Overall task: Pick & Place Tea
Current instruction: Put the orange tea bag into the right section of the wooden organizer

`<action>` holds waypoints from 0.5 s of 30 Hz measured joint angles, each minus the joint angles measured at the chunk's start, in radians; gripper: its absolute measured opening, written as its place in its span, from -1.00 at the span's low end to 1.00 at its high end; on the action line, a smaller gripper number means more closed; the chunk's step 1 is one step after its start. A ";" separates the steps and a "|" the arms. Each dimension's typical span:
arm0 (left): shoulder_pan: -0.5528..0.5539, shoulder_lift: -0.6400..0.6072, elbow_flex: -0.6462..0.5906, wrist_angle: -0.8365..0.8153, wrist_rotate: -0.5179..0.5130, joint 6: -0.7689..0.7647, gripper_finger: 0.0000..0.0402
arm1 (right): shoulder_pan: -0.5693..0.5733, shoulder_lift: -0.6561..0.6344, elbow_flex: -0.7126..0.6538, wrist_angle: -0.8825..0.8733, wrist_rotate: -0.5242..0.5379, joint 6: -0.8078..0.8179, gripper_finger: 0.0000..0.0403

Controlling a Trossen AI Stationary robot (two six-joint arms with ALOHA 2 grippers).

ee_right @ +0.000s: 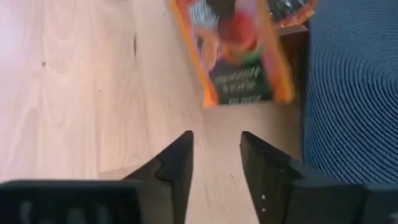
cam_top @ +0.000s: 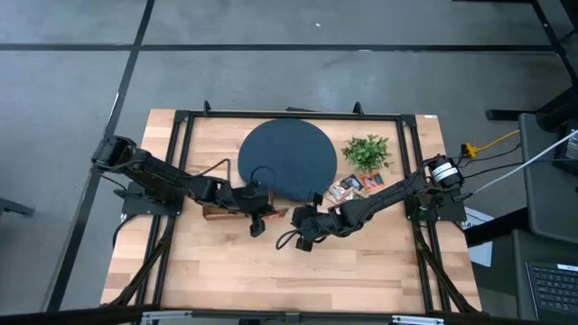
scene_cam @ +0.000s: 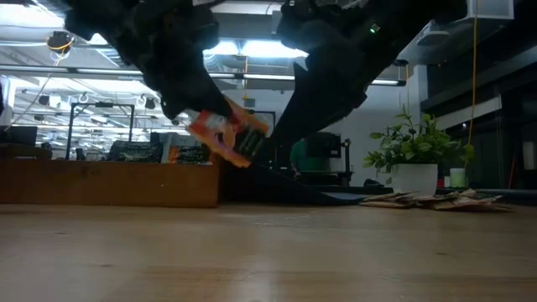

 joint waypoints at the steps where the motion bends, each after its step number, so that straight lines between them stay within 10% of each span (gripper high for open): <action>1: -0.004 -0.022 -0.025 0.034 -0.016 -0.005 -0.96 | 0.000 0.000 0.000 0.000 -0.001 0.002 -0.28; 15: -0.103 -0.207 -0.430 0.886 -0.306 0.186 -0.95 | -0.032 0.000 0.000 0.339 -0.019 -0.087 -0.05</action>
